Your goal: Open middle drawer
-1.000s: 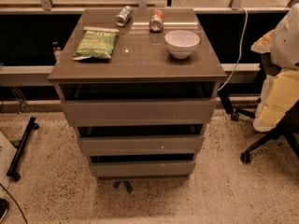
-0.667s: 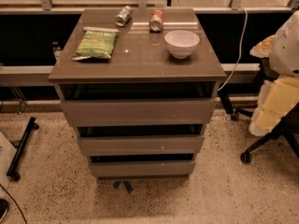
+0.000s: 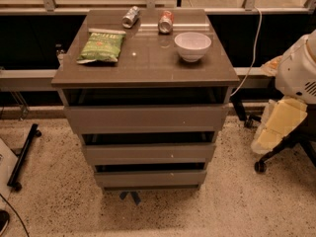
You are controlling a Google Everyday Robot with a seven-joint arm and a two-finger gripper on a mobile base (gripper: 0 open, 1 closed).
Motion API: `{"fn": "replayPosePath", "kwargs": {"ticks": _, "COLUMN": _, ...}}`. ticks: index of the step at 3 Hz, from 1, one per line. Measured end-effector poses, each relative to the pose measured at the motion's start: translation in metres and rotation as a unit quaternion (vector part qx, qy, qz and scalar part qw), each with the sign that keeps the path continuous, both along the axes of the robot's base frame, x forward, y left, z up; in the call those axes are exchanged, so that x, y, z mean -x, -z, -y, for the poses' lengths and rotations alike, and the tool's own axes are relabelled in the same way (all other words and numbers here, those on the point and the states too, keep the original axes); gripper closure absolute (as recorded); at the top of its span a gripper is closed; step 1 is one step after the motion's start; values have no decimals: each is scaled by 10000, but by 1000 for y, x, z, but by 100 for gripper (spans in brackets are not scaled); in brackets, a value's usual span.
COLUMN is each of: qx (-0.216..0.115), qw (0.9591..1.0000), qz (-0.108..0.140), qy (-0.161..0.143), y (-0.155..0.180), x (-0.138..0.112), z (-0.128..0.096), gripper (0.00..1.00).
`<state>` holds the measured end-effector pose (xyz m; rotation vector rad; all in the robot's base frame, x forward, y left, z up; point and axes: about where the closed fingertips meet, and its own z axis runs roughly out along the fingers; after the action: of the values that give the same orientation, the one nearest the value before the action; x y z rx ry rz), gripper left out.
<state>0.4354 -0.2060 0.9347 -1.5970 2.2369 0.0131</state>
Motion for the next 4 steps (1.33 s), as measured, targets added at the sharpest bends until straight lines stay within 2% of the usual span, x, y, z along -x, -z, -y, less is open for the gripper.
{"fn": "replayPosePath", "kwargs": {"ticks": 1, "qx": -3, "qw": 10000, "qz": -17, "qy": 56, "y": 4, "x": 1, "z": -1, "gripper": 0}}
{"fn": "replayPosePath", "kwargs": {"ticks": 2, "qx": -312, "qw": 9990, "qz": -327, "qy": 18, "y": 50, "x": -1, "z": -23, "gripper": 0}}
{"fn": "replayPosePath", "kwargs": {"ticks": 3, "qx": -760, "qw": 9941, "qz": -766, "qy": -73, "y": 128, "x": -6, "z": -56, "gripper": 0}}
{"fn": "replayPosePath", "kwargs": {"ticks": 4, "qx": -1043, "qw": 9894, "qz": -1011, "qy": 91, "y": 183, "x": -16, "z": -69, "gripper": 0}}
